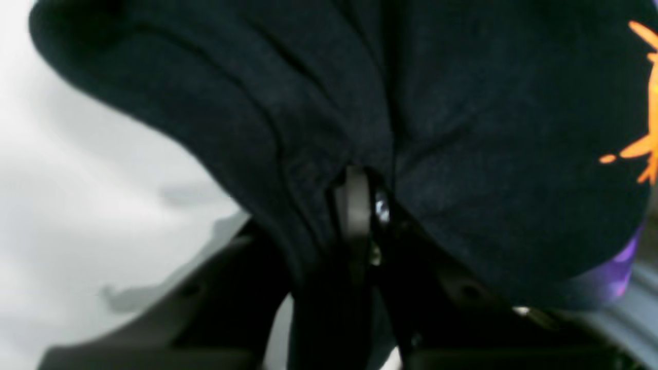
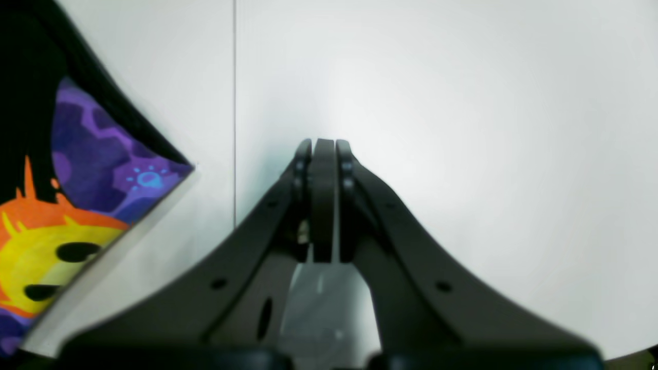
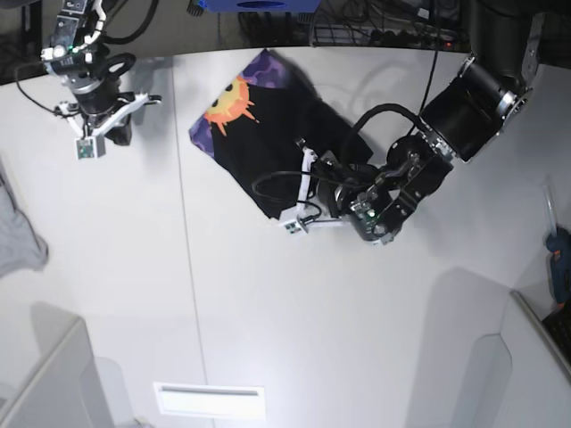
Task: Fold the T-shirt properly
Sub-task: 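Drag the shirt with the left gripper and square it on the table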
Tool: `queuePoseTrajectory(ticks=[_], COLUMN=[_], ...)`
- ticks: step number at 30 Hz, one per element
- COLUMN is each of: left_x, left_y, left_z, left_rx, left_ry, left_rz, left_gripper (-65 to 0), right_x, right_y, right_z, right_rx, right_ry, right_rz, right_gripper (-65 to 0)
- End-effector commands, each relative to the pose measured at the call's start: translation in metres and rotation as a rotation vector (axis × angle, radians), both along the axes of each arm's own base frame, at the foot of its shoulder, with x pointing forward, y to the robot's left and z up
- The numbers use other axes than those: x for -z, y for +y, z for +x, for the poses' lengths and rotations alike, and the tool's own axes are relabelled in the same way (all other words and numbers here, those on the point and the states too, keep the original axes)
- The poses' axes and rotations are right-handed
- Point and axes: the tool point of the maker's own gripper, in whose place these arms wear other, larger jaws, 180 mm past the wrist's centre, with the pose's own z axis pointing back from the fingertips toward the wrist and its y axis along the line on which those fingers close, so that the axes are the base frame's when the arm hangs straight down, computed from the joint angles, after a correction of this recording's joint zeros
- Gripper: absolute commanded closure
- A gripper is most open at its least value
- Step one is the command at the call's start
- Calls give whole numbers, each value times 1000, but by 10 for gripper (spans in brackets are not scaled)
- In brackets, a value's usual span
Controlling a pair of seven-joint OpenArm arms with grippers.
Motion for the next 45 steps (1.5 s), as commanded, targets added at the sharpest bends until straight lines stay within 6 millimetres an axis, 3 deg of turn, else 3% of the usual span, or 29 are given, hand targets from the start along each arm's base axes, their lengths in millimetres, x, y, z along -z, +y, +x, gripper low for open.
queuePoseTrajectory(ticks=[1, 3, 6, 10, 13, 23, 33, 39, 45], left_x=[-12, -16, -24, -27, -30, -6, 9, 3, -8], left_y=[-5, -8, -20, -22, -32, -28, -32, -23, -30], left_z=[13, 16, 22, 29, 23, 15, -8, 6, 14], left_rx=[28, 70, 136, 232, 382, 865, 869, 760, 741], left_ry=[-45, -66, -100, -186, -296, -551, -508, -498, -523], left_rz=[-2, 17, 35, 113, 129, 268, 219, 226, 218], left_gripper=[0, 0, 0, 0, 0, 0, 0, 0, 0], right_x=[-6, -2, 0, 5, 14, 26, 26, 25, 25], right_y=[-1, 2, -11, -22, -21, -7, -7, -6, -6], right_z=[2, -5, -15, -28, -36, -46, -46, -43, -43], right_rx=[-1, 13, 85, 133, 149, 211, 212, 210, 210], right_ry=[-27, -12, -1, 23, 48, 74, 75, 69, 69], right_rz=[0, 12, 15, 10, 24, 89, 91, 93, 93], right_gripper=[0, 0, 0, 0, 0, 0, 0, 0, 0])
